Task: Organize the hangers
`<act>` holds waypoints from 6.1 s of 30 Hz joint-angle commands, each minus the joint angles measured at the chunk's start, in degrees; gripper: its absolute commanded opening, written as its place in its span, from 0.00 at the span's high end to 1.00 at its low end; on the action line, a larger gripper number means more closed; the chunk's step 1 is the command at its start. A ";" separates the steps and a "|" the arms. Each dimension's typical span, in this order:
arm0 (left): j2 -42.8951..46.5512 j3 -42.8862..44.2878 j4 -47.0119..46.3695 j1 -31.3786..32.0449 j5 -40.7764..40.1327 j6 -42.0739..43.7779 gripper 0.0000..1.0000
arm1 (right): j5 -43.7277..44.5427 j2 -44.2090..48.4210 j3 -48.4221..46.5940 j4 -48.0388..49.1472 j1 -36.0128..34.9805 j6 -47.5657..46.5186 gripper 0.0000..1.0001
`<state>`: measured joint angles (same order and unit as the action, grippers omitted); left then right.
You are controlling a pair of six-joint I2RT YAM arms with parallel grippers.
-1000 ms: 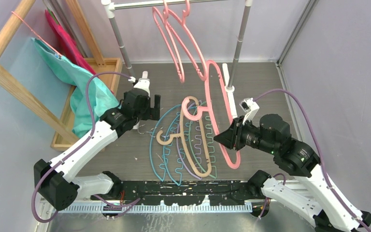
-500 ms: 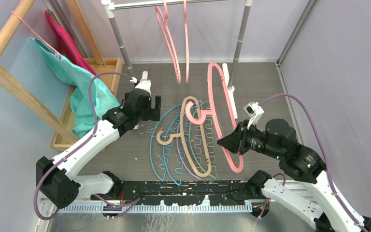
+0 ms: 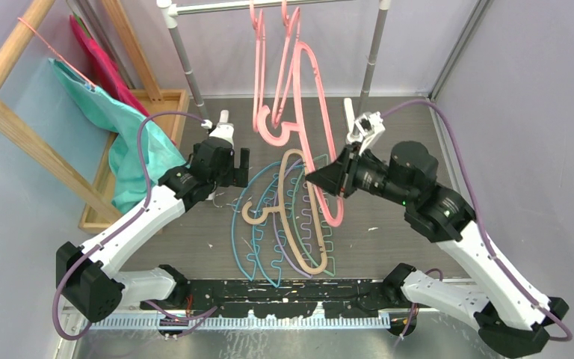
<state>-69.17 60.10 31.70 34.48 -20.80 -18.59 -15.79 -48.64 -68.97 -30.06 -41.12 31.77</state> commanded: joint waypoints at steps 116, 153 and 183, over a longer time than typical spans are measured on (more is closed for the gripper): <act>-11.19 2.10 -0.38 -0.38 -2.81 -0.01 0.02 | 25.89 -21.00 25.47 12.08 -20.40 -8.37 0.36; -4.61 -2.93 0.92 -1.60 -4.26 -1.62 0.02 | 29.82 -27.01 31.80 13.78 -21.97 -1.12 0.91; -5.20 -1.15 0.49 -1.70 -3.16 -0.75 0.02 | -16.51 -0.71 6.11 -6.45 8.94 -5.56 0.95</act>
<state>-75.40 57.21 34.13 33.19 -23.31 -18.87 -23.79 -50.87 -59.00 -36.75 -32.60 27.24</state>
